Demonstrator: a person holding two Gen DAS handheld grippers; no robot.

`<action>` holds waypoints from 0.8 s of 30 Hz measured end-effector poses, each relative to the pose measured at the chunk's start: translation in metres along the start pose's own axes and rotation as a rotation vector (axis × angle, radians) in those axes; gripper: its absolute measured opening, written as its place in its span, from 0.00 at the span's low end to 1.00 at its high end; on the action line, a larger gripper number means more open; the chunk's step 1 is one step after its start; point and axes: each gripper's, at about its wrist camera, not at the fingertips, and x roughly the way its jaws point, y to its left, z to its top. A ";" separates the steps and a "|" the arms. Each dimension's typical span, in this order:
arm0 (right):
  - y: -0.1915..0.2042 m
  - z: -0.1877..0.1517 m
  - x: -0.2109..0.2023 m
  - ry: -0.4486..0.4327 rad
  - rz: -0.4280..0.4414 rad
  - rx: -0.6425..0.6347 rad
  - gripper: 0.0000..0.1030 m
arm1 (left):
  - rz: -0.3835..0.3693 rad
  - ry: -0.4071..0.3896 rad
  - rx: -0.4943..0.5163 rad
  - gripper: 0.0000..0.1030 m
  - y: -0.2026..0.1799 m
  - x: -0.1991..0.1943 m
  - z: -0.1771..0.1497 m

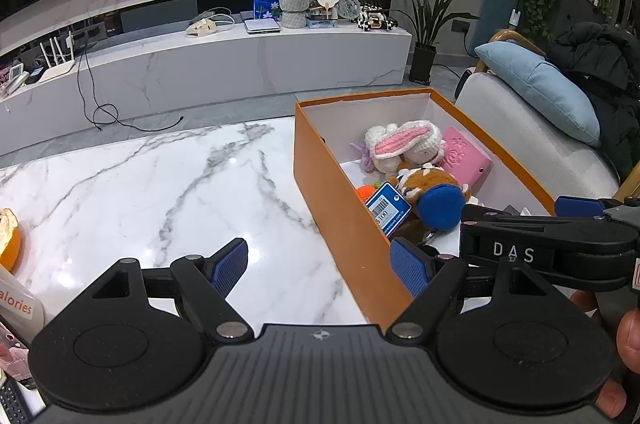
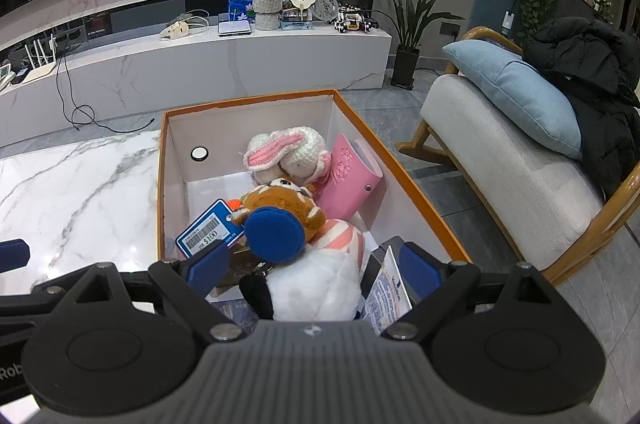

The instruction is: Organize objects

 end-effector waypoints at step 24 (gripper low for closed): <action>0.003 -0.003 0.001 0.004 -0.006 0.001 0.93 | 0.011 0.000 0.009 0.89 0.000 0.000 -0.001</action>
